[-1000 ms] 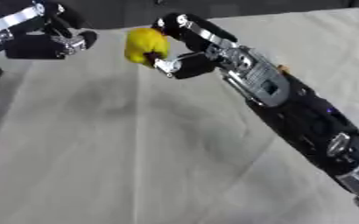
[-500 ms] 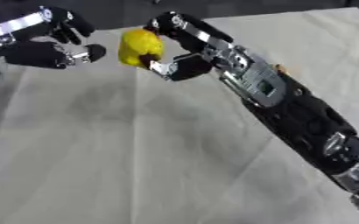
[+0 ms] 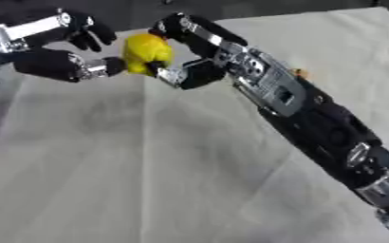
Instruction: Pick up the objects with one hand, pass them to the other hand, and then place them into the box on the other side of the table.
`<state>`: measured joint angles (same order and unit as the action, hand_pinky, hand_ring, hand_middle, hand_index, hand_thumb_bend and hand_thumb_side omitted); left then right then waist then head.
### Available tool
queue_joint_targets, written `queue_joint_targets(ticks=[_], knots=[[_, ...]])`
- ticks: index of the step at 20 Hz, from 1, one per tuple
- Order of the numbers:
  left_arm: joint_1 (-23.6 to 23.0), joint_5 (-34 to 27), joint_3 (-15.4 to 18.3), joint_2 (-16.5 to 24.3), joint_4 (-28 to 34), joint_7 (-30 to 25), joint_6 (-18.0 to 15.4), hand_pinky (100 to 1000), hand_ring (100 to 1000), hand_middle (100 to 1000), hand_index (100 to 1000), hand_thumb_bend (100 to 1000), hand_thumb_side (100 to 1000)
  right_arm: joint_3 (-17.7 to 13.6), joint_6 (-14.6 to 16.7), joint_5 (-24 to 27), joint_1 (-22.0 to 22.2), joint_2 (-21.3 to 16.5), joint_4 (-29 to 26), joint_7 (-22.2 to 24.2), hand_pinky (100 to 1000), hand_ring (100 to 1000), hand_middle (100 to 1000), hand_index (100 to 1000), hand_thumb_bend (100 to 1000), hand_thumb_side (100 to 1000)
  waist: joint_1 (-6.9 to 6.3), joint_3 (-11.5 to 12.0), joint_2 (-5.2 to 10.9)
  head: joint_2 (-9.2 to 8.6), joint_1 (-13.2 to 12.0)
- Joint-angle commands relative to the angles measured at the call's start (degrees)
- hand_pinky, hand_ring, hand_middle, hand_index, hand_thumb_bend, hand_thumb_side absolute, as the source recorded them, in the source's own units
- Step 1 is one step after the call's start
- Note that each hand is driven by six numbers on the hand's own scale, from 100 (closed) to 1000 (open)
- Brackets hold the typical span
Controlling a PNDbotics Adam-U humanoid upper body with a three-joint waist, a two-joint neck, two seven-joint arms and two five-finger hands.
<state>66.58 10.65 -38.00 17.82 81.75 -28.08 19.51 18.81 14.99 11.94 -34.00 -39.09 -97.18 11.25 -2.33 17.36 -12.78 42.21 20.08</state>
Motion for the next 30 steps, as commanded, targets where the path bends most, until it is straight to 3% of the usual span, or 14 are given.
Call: queue_joint_targets(ticks=[1, 15, 23, 26, 28, 30], knots=[[1.3, -0.4, 0.5, 0.3, 1.3, -0.7, -0.6, 844, 771, 750, 824, 475, 636, -0.5, 0.0, 0.2, -0.9, -0.7, -1.2, 0.3, 958, 577, 443, 580, 100, 100, -0.75, 0.0, 0.59, -0.27, 0.3], [1.5, 2.1, 0.1, -1.4, -0.2, -1.1, -0.5, 841, 772, 751, 826, 470, 648, -0.3, 0.2, 0.3, -0.7, -0.5, -2.7, 0.6, 958, 583, 442, 579, 100, 100, -0.76, -0.6, 0.24, -0.46, -0.1], [1.3, 3.0, 0.1, -2.8, -2.2, -0.7, -0.3, 836, 765, 745, 822, 402, 649, -0.1, 0.3, 0.3, -0.5, -0.3, -4.0, 0.6, 952, 578, 436, 573, 100, 100, -0.75, -0.7, 0.01, -0.72, -0.3], [1.2, 2.1, 0.5, -3.2, -2.3, 0.2, -0.4, 829, 744, 708, 799, 309, 621, 0.0, 0.0, 0.0, -0.4, -0.3, -4.2, 0.4, 950, 576, 434, 571, 100, 100, -0.69, -0.6, -0.05, -0.71, -0.3], [1.1, 0.7, 0.8, -3.4, -2.2, 1.4, -0.3, 815, 714, 663, 758, 142, 550, 0.0, -0.1, -0.3, -0.4, -0.2, -4.2, 0.3, 949, 575, 433, 570, 100, 100, -0.66, -0.6, -0.08, -0.65, -0.3], [1.1, -0.8, 0.9, -3.5, -2.0, 3.0, 0.0, 798, 676, 610, 674, 100, 461, 0.0, -0.3, -0.6, -0.3, -0.1, -4.2, 0.3, 949, 575, 434, 570, 100, 100, -0.65, -0.6, -0.1, -0.58, -0.3]])
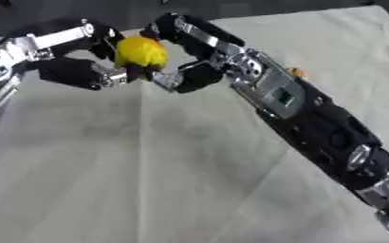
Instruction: Pick up the objects with one hand, pass them to the other hand, and then place them into the box on the other side of the table.
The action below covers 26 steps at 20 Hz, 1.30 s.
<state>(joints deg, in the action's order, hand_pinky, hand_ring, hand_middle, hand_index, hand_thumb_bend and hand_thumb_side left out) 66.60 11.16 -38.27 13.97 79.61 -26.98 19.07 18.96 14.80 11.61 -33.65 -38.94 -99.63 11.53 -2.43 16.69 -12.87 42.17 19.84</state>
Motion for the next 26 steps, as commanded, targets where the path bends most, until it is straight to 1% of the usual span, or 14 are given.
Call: queue_joint_targets(ticks=[1, 3, 4, 6, 9, 11, 13, 17, 18, 19, 20, 23, 26], knots=[[1.0, -2.2, 1.3, 0.3, 0.3, 2.8, 0.3, 789, 653, 586, 635, 100, 418, -0.1, -0.2, -0.4, -0.6, -0.3, -1.6, 0.1, 948, 576, 434, 571, 100, 100, -0.54, 0.1, -0.02, -0.48, 0.0], [0.9, -4.1, 1.3, 0.2, 0.6, 4.3, 0.1, 783, 637, 562, 597, 100, 365, -0.1, -0.4, -0.9, -0.6, -0.2, -1.6, 0.3, 947, 578, 436, 573, 100, 100, -0.54, 0.1, -0.05, -0.37, 0.0], [0.9, -5.1, 1.1, 0.3, 0.6, 4.9, 0.0, 779, 628, 551, 579, 100, 362, 0.0, -0.5, -1.1, -0.6, -0.2, -1.5, 0.4, 947, 579, 438, 574, 100, 100, -0.54, 0.1, -0.07, -0.32, 0.0], [1.0, -7.0, 0.9, 0.3, 0.8, 5.6, 0.0, 766, 595, 505, 511, 100, 346, 0.0, -0.7, -1.6, -0.6, -0.2, -1.4, 0.7, 947, 590, 450, 588, 100, 100, -0.54, 0.1, -0.1, -0.23, 0.0], [1.1, -8.6, 0.6, 0.4, 0.8, 6.2, 0.3, 759, 576, 481, 475, 100, 323, 0.0, -1.2, -2.2, -0.5, -0.1, -1.2, 1.4, 941, 610, 477, 620, 100, 100, -0.53, 0.1, -0.1, -0.17, -0.2], [1.1, -8.8, 0.5, 0.4, 0.8, 6.4, 0.7, 755, 565, 463, 455, 100, 299, 0.0, -1.3, -2.7, -0.4, -0.1, -1.1, 1.9, 935, 632, 510, 656, 100, 100, -0.51, 0.1, -0.1, -0.2, -0.4], [1.1, -8.3, 0.4, 0.4, 0.7, 6.4, 1.3, 749, 549, 433, 440, 100, 250, 0.1, -1.1, -3.0, -0.4, -0.1, -1.1, 2.7, 928, 659, 547, 692, 100, 100, -0.49, 0.1, -0.1, -0.23, -0.6], [1.0, -6.4, 0.3, 0.3, 0.1, 6.3, 2.7, 743, 535, 401, 426, 100, 209, 0.1, 0.8, -2.8, -0.3, 0.0, -1.2, 4.6, 935, 717, 629, 769, 100, 100, -0.48, 0.0, -0.12, -0.37, -1.1], [1.0, -5.9, 0.2, 0.3, 0.0, 6.1, 2.9, 742, 534, 398, 424, 100, 200, 0.1, 1.6, -2.7, -0.3, 0.0, -1.3, 5.1, 939, 736, 659, 794, 100, 192, -0.49, 0.0, -0.12, -0.4, -1.1], [1.0, -5.5, 0.2, 0.3, 0.0, 5.9, 3.1, 741, 533, 394, 422, 100, 191, 0.0, 2.3, -2.7, -0.3, 0.0, -1.3, 5.5, 942, 751, 682, 816, 100, 264, -0.5, 0.0, -0.13, -0.44, -1.2], [1.0, -5.1, 0.2, 0.2, -0.1, 5.7, 3.1, 740, 529, 389, 417, 100, 184, 0.0, 3.2, -2.7, -0.3, 0.0, -1.3, 6.0, 943, 756, 689, 823, 100, 294, -0.51, -0.1, -0.13, -0.46, -1.2], [1.0, -4.1, 0.3, 0.1, -0.5, 5.1, 3.3, 738, 522, 381, 411, 100, 177, -0.1, 4.7, -2.3, -0.2, 0.0, -0.9, 6.9, 946, 765, 704, 828, 100, 305, -0.54, -0.2, -0.16, -0.5, -1.4], [1.0, -3.6, 0.4, 0.0, -0.6, 4.9, 3.1, 737, 518, 378, 408, 100, 173, -0.1, 5.1, -2.2, -0.3, 0.0, -0.6, 7.2, 948, 772, 714, 836, 100, 323, -0.56, -0.2, -0.17, -0.54, -1.5]])
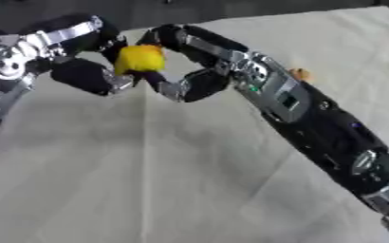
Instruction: Pick up the objects with one hand, pass them to the other hand, and then place them into the box on the other side of the table.
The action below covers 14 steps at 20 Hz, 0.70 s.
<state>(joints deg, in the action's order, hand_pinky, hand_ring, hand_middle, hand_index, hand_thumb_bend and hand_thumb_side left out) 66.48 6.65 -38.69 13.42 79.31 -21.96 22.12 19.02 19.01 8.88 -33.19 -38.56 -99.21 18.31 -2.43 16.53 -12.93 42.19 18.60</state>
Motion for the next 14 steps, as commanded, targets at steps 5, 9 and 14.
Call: queue_joint_targets(ticks=[5, 9, 14], knots=[[1.0, 2.5, 1.1, 0.7, -0.3, -0.2, 0.1, 737, 513, 373, 403, 100, 166, -0.2, 1.7, 0.1, -0.7, -0.6, -1.1, 0.2, 958, 798, 746, 867, 100, 387, -0.57, -0.2, 0.05, -0.83, -0.6], [1.0, 2.9, 1.2, 0.6, -0.3, -0.7, -0.1, 738, 512, 372, 401, 100, 164, -0.2, 2.1, 0.0, -0.6, -0.7, -1.2, 0.1, 959, 804, 752, 870, 100, 400, -0.55, -0.4, 0.23, -1.01, -0.8], [1.0, 3.3, 1.3, 0.7, -0.3, -1.0, -0.2, 738, 510, 370, 400, 100, 162, -0.2, 2.2, -0.2, -0.5, -0.8, -1.3, -0.1, 962, 814, 763, 875, 100, 408, -0.62, -0.4, 0.46, -1.35, -1.1]])
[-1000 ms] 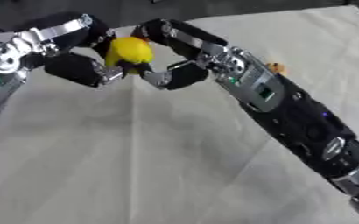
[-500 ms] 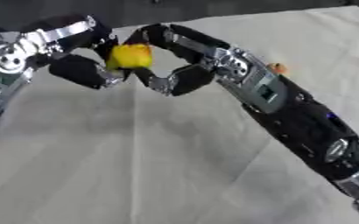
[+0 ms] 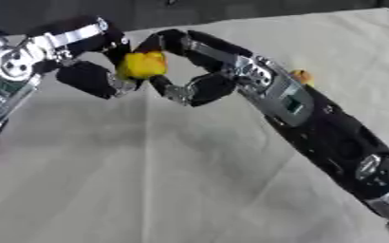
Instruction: Pick up the objects with one hand, pass them to the other hand, and then place them into the box on the other side of the table.
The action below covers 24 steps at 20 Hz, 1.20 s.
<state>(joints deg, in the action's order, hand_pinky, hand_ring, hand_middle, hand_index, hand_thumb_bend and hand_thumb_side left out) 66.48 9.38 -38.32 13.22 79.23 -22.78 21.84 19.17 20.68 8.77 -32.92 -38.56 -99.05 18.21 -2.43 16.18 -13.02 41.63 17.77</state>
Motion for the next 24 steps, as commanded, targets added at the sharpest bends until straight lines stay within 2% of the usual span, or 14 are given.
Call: queue_joint_targets(ticks=[1, 24], knots=[[1.0, 0.7, 1.0, 0.9, -0.2, -0.2, 0.1, 737, 510, 370, 399, 100, 162, -0.3, 0.6, -0.1, -0.7, -0.8, -1.4, -0.1, 963, 816, 764, 876, 100, 411, -0.61, -0.1, 0.6, -0.73, -0.3], [0.6, 2.3, 1.5, 2.0, 0.1, -0.8, -0.1, 738, 508, 364, 391, 100, 155, -0.5, 1.0, -1.5, 0.1, -1.0, -1.9, -1.8, 978, 860, 818, 907, 100, 460, -0.36, 0.0, 1.31, 0.25, -0.8]])
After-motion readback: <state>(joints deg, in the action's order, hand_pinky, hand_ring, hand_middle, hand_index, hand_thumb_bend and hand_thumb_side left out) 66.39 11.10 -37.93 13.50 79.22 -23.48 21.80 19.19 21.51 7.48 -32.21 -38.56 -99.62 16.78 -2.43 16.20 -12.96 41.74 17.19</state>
